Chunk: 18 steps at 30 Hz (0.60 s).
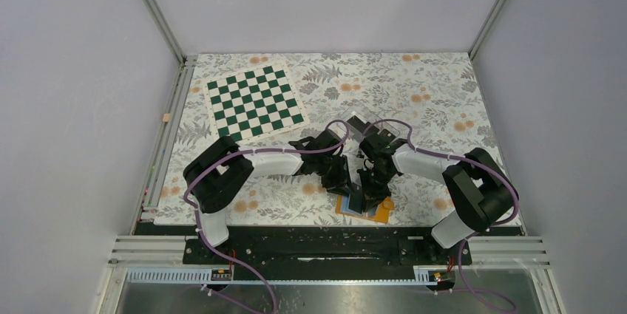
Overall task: Put the credit cards into the card holder
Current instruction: Turn over the card holder at the center of the board.
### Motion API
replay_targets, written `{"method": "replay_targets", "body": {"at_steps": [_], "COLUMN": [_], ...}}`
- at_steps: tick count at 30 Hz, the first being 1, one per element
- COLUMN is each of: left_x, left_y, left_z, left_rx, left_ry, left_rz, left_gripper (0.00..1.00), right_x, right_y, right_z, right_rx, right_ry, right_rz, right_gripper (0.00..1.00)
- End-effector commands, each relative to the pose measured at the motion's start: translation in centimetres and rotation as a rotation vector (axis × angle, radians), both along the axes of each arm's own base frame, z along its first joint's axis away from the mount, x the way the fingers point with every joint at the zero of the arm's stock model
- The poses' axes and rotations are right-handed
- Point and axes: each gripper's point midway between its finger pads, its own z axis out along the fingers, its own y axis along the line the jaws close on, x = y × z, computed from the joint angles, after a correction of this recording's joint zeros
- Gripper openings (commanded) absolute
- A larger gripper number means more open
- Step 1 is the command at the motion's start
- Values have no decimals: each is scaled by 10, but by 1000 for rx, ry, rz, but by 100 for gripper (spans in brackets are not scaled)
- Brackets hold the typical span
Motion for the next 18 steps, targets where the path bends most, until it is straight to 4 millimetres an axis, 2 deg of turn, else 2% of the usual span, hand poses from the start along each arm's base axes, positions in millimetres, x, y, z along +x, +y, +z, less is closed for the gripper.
{"method": "replay_targets", "body": {"at_steps": [1,4,8,13,18], "left_x": [-2,-6,-5,-2,0], "left_y": [-18,-12,-5,4,24], "left_z": [19,7,7,13,14], "left_rx": [-78,-12,25,61,151], "left_ry": [-17,-5,-27,-55,-81], "left_rz": [-38,-44,-37,-36,-53], "left_gripper": [25,18,0,0,0], "right_x": [5,6,9,14,19], "right_y": [2,4,6,6,3], "right_z": [-2,2,9,19,25], "right_rx": [-5,6,21,27,8], "right_ry": [-19,-32,-51,-88,-111], "right_rz": [-1,-2,-3,-5,-6], "right_gripper": [0,0,0,0,0]}}
